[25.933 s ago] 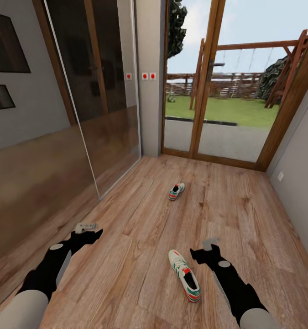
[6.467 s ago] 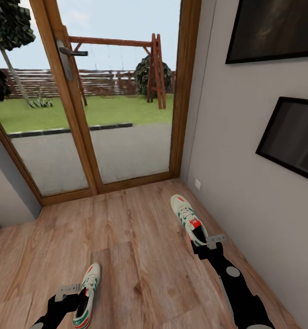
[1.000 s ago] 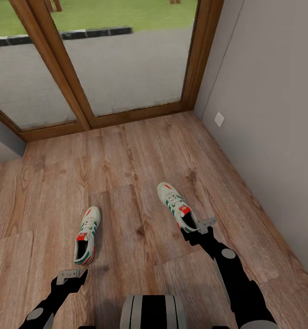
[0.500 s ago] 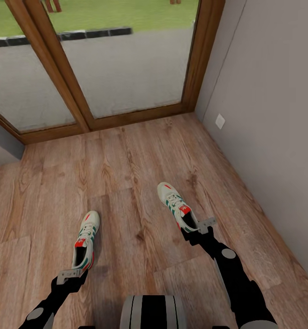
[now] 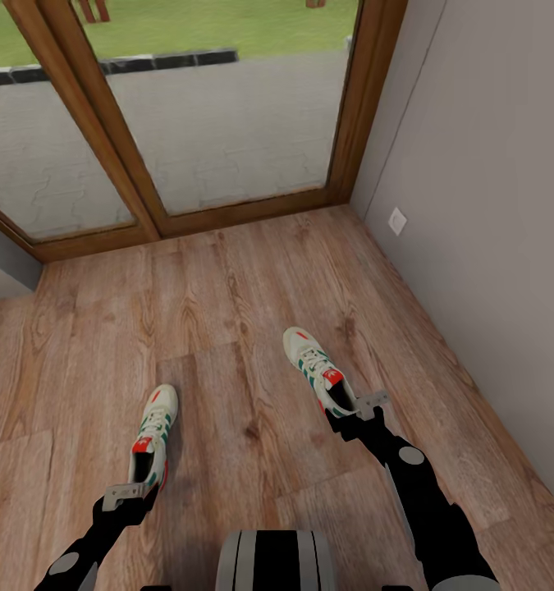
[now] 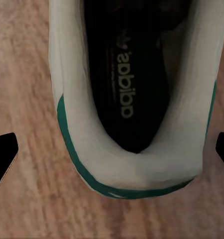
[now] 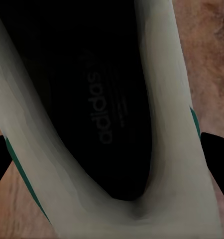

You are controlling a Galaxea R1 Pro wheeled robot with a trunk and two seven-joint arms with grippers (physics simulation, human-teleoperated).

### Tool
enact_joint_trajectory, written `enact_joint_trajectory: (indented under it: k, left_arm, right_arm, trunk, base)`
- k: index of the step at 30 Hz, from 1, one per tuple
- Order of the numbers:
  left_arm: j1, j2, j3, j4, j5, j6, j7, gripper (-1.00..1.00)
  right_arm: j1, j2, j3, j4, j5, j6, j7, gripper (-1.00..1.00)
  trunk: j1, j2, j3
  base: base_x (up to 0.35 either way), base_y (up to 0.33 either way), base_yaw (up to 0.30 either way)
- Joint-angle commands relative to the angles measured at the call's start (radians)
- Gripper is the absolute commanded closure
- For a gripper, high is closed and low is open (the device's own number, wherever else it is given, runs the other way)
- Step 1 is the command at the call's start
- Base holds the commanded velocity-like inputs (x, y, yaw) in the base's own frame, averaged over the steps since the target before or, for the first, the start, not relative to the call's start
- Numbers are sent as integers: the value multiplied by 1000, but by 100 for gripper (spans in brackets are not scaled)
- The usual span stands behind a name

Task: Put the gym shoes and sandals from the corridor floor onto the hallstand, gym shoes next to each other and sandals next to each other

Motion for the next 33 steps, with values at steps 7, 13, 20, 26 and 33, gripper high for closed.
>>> enact_joint_trajectory:
  k: [7, 13, 20, 26, 33]
  left_arm:
    - [-1, -1, 8, 1, -10, -5, -6, -100]
    - [-1, 0, 8, 1, -10, -5, -6, -100]
    - [-1, -1, 7, 1, -11, -5, -6, 100]
    - [-1, 0, 8, 1, -8, -6, -6, 100]
    - [-1, 0, 8, 1, -7, -6, -6, 100]
  right_arm:
    - [0, 1, -4, -2, 8, 3, 9, 100]
    - [0, 1, -3, -2, 8, 3, 9, 100]
    - [0, 1, -2, -2, 8, 3, 9, 100]
    - [0, 1, -3, -2, 8, 3, 9, 100]
    - [0, 1, -4, -2, 8, 3, 9, 100]
  trunk:
    - [0, 0, -1]
    - [0, 0, -1]
    - [0, 0, -1]
    - [0, 0, -1]
    - [0, 0, -1]
  base:
    - [42, 0, 0]
    - [7, 0, 0]
    - [1, 0, 0]
    - [0, 0, 0]
    - [0, 0, 0]
